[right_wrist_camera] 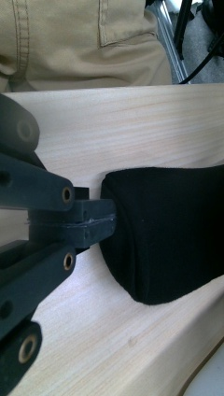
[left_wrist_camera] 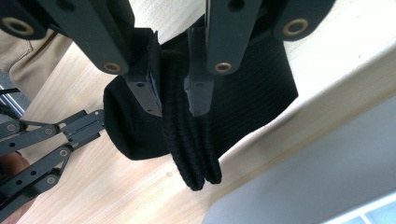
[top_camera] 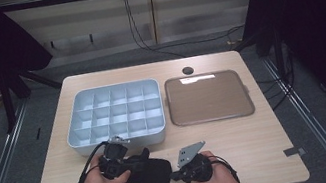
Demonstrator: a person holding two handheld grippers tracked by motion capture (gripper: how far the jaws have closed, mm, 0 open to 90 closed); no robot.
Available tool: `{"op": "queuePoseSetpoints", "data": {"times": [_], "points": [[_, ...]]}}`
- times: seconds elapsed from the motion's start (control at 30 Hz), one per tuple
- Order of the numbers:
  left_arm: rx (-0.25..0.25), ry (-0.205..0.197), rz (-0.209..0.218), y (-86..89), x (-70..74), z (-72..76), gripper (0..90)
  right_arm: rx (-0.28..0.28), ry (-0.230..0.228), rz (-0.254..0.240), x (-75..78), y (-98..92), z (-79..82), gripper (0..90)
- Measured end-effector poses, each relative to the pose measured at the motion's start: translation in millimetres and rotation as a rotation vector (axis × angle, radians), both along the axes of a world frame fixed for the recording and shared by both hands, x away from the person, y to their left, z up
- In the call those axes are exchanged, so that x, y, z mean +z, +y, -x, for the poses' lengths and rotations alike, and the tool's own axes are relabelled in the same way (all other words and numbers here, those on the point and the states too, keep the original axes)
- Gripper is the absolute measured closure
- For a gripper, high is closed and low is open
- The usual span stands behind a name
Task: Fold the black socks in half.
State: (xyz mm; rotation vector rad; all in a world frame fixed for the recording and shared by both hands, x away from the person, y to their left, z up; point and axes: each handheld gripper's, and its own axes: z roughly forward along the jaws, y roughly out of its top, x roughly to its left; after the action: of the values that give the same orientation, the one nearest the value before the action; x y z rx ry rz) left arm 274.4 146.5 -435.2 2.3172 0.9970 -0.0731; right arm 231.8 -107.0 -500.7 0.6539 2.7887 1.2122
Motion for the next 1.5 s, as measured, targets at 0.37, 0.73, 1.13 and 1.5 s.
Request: {"op": "queuePoseSetpoints", "data": {"times": [0.37,0.73,1.13,1.5], "points": [[-0.016,0.02,0.009,-8.3,-5.8,-0.2,77.0,0.004,-0.004,-0.001,-0.1,0.2,-1.1,90.0],[-0.043,0.015,-0.02,-18.7,-11.6,2.5,77.0,0.005,-0.007,0.002,0.1,0.7,-0.8,90.0],[-0.059,0.013,-0.03,-26.2,-15.4,5.6,77.0,0.009,-0.013,0.004,0.1,1.0,-0.6,90.0],[-0.09,0.008,-0.035,-32.4,-18.8,8.9,76.7,0.006,-0.013,0.006,0.4,1.5,-0.2,90.0]]}}
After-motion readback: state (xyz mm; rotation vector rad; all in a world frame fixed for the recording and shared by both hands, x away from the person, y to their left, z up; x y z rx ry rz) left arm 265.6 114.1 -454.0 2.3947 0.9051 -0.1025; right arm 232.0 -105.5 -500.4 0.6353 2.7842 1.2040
